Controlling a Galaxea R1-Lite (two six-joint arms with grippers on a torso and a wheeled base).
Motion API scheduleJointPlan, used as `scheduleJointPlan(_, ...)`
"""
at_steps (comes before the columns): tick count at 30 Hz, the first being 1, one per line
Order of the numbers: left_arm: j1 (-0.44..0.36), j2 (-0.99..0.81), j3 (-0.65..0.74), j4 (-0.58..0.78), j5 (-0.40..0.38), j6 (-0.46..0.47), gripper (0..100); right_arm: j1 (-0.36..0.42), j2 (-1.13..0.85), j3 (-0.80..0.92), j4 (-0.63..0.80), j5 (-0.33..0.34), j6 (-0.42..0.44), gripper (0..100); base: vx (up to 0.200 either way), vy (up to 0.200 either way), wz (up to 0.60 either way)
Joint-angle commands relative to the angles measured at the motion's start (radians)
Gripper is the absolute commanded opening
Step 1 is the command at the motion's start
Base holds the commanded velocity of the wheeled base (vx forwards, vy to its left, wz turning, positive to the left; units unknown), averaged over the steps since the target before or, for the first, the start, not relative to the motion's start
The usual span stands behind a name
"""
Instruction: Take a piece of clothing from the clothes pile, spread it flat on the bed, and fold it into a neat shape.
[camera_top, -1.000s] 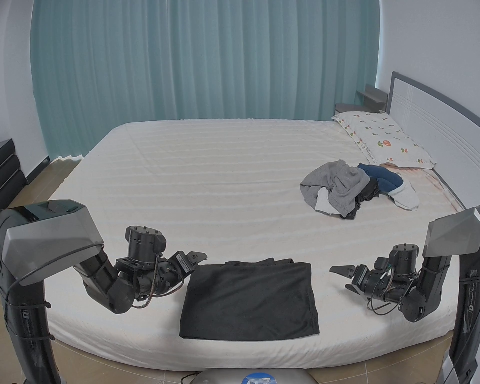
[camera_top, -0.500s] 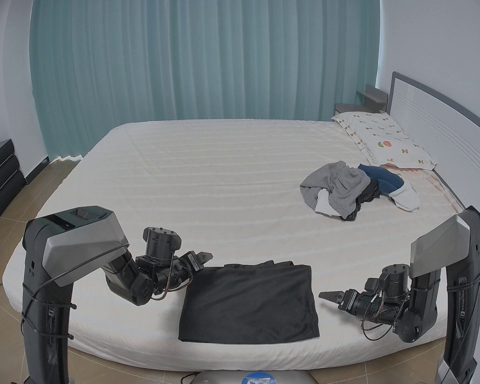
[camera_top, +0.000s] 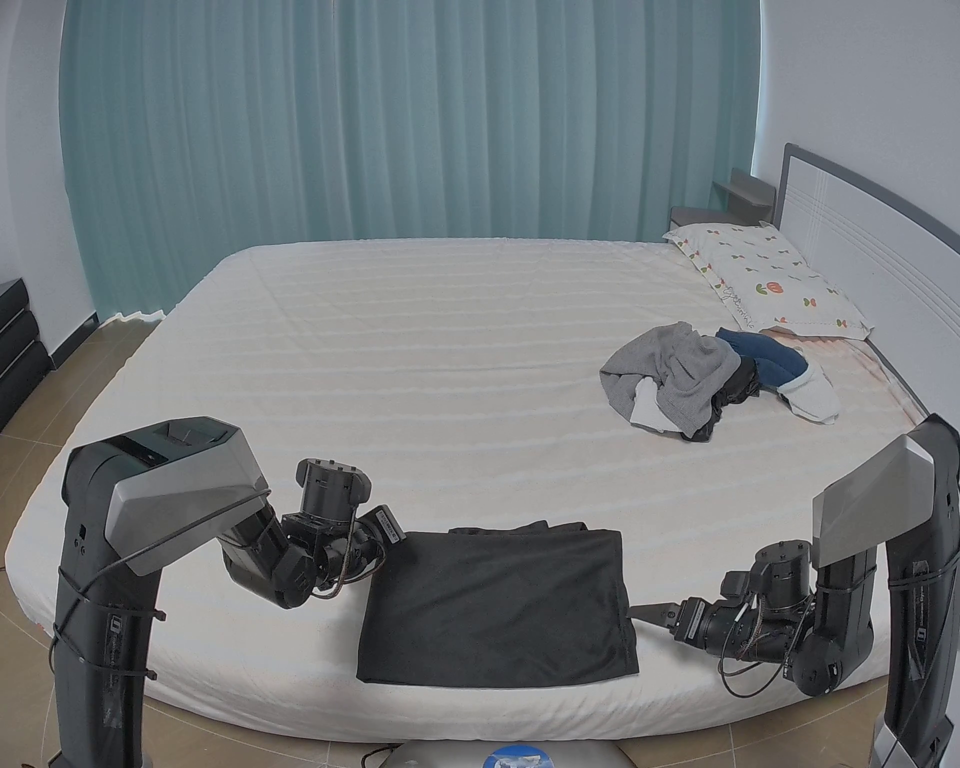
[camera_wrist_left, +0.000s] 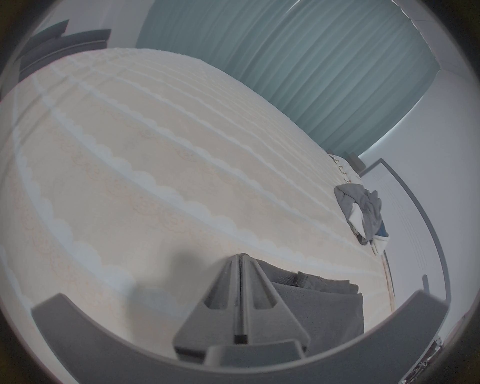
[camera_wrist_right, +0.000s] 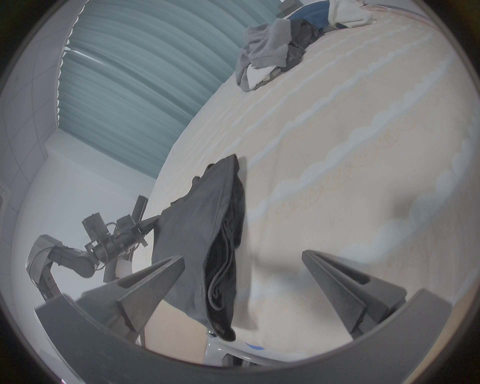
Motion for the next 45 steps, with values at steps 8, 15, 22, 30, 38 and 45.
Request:
scheduleJointPlan(8, 0.002, 0.002, 0.014, -0.007, 0.063, -0.018, 0, 0.072, -0.037, 0.022, -0.008, 0.006, -0.046, 100, 0.000, 0.000, 0.00)
scheduleJointPlan(15, 0.002, -0.003, 0.019, -0.003, 0.063, -0.049, 0, 0.096, -0.008, -0.016, -0.007, 0.006, -0.047, 100, 0.000, 0.000, 0.00)
scheduleJointPlan(22, 0.002, -0.004, 0.019, 0.000, 0.064, -0.066, 0, 0.106, 0.003, 0.007, 0.010, 0.006, -0.115, 0, 0.000, 0.000, 0.00)
scheduleJointPlan(30, 0.004, -0.004, 0.031, -0.002, 0.064, -0.064, 0, 0.067, 0.003, 0.059, 0.009, 0.006, -0.179, 0, 0.000, 0.000, 0.00)
scheduleJointPlan(38, 0.006, -0.017, 0.060, 0.000, 0.069, -0.064, 0, 0.056, 0.011, 0.059, 0.010, 0.006, -0.202, 0, 0.000, 0.000, 0.00)
scheduleJointPlan(45, 0.006, -0.018, 0.069, -0.005, 0.070, -0.064, 0, 0.053, -0.026, 0.045, -0.010, 0.013, -0.187, 0, 0.000, 0.000, 0.00)
